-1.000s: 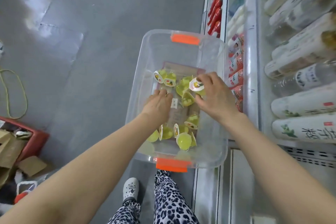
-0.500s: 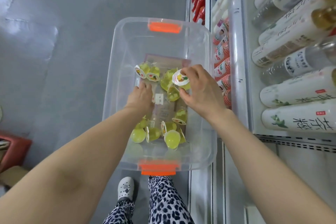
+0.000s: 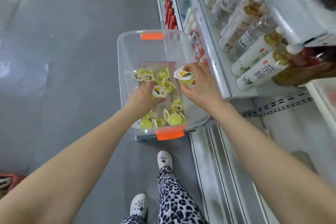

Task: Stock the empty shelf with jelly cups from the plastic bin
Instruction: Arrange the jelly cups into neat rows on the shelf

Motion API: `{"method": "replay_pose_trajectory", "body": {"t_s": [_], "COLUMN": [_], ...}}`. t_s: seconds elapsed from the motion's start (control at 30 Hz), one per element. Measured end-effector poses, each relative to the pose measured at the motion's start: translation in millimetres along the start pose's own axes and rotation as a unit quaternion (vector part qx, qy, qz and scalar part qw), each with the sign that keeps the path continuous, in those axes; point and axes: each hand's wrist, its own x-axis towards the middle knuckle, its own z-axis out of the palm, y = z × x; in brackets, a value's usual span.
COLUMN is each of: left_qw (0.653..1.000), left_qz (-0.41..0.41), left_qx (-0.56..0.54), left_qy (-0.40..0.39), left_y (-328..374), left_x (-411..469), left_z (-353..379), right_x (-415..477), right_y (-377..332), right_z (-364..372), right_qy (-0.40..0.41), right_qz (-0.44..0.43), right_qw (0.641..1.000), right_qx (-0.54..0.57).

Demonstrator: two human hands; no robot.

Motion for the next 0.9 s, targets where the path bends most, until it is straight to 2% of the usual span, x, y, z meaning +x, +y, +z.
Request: {"method": "replay_pose_trajectory", "body": {"t_s": [0.17, 0.33, 0.5, 0.7, 0.9], "left_qw": [0.999, 0.988, 0.968, 0.929, 0.881], "left_qz": [0.041, 0.149, 0.248, 0.361, 0.456], "left_qx": [-0.024, -0.022, -0.038, -0.051, -0.061], "left_qy": [0.017, 0.023, -0.008, -0.066, -0.107], "left_y": [18.9, 48.7, 108.9, 197.3, 281.8], "left_x": [-61.1, -112.3, -157.1, -207.2, -267.1], "left_z": [-18.8, -26.4, -26.9, -8.5, 23.6], "right_x": [-73.7, -154.6, -237.0, -334.9, -438.1], "right_y": [-34.8, -62.2, -79.9, -95.8, -105.5], "right_z": [-37.4, -78.4, -127.0, -192.9, -251.3], "right_qy": [0.062, 0.126, 0.199, 0.287, 0.380], "right_qz": [0.043, 0.107, 0.140, 0.198, 0.273], "right_qw": [0.997, 0.986, 0.968, 0.928, 0.867], "right_qx": [-0.009, -0.027, -0.055, -0.133, -0.173]}}
